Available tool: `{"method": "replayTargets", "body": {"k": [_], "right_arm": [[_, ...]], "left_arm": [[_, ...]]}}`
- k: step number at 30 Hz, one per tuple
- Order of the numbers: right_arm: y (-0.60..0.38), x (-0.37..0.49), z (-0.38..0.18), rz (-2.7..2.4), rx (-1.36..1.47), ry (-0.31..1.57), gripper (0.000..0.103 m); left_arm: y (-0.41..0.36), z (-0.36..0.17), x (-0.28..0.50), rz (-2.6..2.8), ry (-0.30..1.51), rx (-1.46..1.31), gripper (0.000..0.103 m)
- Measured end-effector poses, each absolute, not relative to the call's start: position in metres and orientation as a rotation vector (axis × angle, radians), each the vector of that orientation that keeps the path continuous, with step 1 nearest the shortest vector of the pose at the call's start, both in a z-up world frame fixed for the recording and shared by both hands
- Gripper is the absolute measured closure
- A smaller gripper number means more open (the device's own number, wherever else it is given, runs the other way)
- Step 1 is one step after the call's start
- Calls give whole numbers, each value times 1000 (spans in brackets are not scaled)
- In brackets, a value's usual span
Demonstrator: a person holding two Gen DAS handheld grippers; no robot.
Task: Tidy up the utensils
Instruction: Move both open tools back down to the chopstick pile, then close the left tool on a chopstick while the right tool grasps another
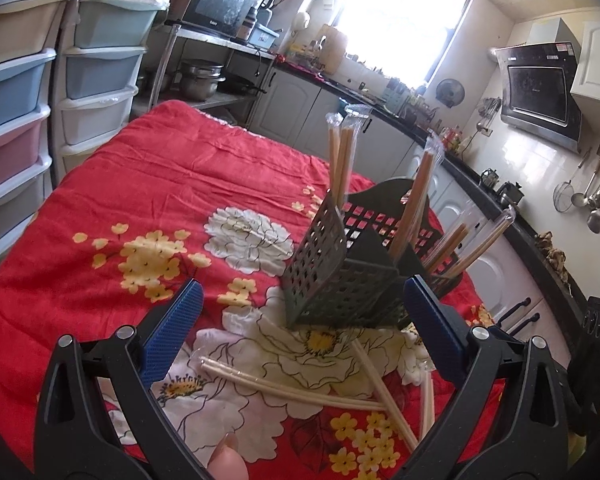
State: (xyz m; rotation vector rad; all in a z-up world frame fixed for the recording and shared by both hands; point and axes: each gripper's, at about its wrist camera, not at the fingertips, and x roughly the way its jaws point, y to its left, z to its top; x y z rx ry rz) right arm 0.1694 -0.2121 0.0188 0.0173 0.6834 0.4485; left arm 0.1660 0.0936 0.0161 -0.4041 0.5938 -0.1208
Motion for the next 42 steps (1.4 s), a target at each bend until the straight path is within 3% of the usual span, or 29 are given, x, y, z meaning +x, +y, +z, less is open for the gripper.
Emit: {"method": "replayTargets", "body": {"k": [10, 20, 23, 30, 42], "right_arm": [[-212, 171, -1, 436, 3, 753, 44], [-211, 176, -21, 419, -18, 845, 63], [-212, 179, -28, 408, -18, 875, 64], [-215, 187, -43, 376, 0, 944, 67], [-213, 201, -59, 368, 15, 1002, 70]], "left_arm": [[97, -7, 167, -102, 673, -406, 11], [103, -30, 168, -120, 768, -449, 11], [104, -39, 168, -128, 801, -474, 11], [109, -61, 168, -166, 883, -562, 34], [119, -77, 178, -155, 910, -641, 41]]}}
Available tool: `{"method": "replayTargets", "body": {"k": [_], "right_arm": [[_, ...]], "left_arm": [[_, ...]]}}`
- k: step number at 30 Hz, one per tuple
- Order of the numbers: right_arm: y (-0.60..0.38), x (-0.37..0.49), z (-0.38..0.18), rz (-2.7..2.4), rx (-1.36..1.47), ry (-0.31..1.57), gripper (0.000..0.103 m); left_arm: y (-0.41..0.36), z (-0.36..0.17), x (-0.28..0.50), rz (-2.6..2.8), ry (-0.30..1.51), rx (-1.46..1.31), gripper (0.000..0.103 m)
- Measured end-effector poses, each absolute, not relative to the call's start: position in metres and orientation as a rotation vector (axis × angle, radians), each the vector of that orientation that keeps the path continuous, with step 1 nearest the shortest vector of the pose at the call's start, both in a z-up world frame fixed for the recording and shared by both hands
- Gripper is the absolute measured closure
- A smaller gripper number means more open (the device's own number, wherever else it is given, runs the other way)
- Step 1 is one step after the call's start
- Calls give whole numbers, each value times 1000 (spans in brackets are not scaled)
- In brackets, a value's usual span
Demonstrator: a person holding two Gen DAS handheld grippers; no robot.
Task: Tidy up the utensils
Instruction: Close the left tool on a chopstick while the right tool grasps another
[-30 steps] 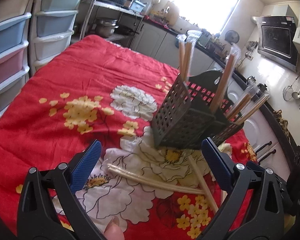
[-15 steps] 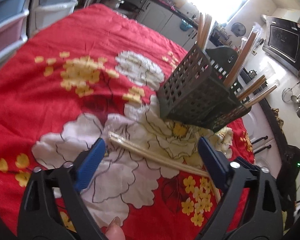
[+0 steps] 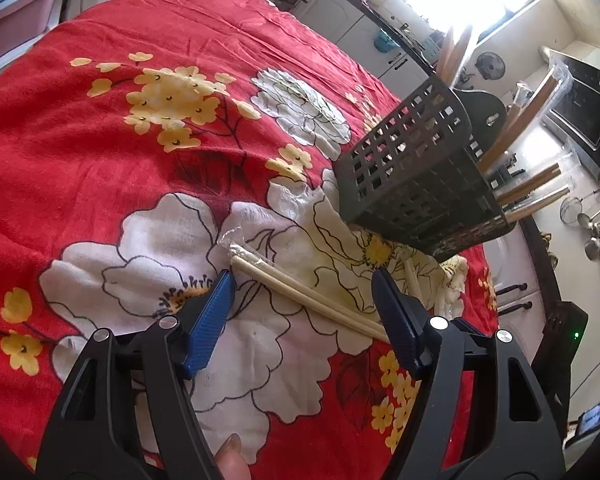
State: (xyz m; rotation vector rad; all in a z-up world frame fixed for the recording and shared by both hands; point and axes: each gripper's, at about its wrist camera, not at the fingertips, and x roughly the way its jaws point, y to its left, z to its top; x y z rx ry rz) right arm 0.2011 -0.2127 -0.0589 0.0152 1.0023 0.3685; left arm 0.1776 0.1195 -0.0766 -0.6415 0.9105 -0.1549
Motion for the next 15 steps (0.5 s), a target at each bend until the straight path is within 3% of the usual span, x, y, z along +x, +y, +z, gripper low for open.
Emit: {"method": "replayTargets", "body": {"k": [10, 15], "right_arm": [[-200, 212, -68, 408, 39, 1038, 71], [-198, 217, -69, 419, 62, 1054, 74]], "left_arm": [[126, -81, 188, -137, 900, -676, 45], [130, -84, 192, -98, 902, -669, 67]]}}
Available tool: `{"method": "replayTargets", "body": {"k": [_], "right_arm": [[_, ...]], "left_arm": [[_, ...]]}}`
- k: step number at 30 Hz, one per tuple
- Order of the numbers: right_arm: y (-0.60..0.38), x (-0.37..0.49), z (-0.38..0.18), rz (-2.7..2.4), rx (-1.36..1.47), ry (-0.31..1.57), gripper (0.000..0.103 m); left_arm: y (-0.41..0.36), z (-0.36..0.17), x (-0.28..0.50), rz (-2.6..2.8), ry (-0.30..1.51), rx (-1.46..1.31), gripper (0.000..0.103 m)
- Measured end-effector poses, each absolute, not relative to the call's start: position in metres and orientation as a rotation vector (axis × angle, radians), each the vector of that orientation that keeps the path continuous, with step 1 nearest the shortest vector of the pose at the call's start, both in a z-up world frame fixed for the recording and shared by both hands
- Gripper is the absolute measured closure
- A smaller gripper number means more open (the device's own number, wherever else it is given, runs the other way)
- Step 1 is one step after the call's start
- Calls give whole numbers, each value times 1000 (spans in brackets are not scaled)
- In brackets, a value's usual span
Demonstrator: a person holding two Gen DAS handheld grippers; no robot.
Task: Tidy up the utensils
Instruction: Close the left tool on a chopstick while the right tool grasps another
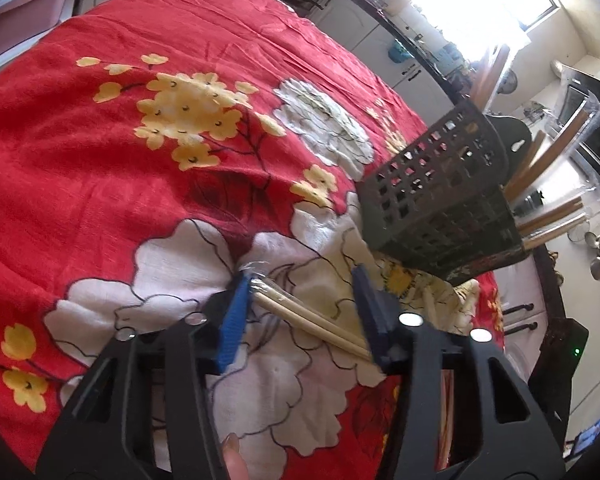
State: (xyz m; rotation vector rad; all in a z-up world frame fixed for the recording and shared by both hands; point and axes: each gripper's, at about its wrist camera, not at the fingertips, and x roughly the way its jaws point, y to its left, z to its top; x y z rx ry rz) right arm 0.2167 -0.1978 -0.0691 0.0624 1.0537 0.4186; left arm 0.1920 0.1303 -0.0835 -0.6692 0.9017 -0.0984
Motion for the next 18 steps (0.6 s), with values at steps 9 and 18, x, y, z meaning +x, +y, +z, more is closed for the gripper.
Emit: {"method": "replayTargets", "body": {"k": [9, 18], "right_arm": [[-194, 219, -70, 401, 44, 1051, 85], [-198, 215, -66, 380, 73, 1029, 97]], "left_arm": [[136, -86, 190, -72, 907, -664, 89], [134, -78, 183, -126, 875, -699, 94]]}}
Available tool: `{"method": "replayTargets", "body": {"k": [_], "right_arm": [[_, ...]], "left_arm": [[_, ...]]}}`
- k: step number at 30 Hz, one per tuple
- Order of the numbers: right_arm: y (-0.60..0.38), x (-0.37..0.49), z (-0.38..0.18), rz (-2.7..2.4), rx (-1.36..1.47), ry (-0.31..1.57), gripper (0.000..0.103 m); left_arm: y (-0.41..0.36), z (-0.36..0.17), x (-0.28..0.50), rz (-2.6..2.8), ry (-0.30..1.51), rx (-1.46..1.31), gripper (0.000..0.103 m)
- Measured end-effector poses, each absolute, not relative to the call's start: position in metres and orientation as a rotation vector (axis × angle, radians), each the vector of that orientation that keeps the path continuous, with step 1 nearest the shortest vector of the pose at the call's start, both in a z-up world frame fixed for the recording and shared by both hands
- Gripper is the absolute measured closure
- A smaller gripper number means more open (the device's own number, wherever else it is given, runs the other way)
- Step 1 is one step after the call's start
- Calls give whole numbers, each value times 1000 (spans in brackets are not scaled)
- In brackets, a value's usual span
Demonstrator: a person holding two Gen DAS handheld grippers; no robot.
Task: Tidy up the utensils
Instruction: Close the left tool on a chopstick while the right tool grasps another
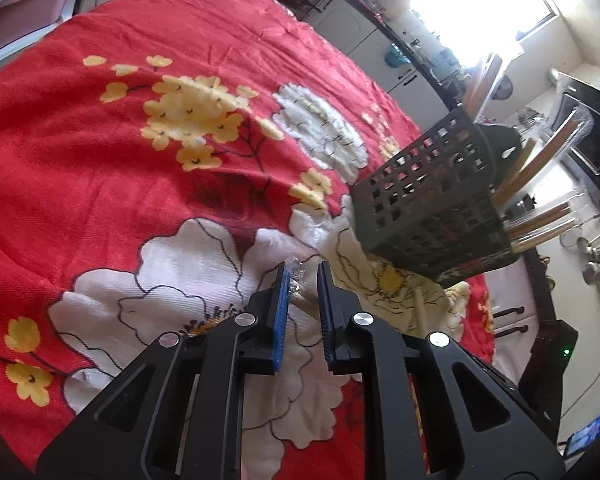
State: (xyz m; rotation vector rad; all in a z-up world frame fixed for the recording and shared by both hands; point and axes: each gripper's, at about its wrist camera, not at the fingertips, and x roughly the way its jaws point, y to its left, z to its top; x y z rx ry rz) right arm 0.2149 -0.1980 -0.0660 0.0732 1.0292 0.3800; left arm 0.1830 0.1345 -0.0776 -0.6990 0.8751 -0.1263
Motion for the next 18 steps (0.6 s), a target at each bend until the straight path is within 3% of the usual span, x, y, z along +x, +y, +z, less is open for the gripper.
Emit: {"method": "replayTargets", "body": {"k": [18], "right_arm": [[-195, 189, -7, 472, 81, 871, 97]], "left_arm": [[118, -5, 167, -227, 706, -629, 99]]}}
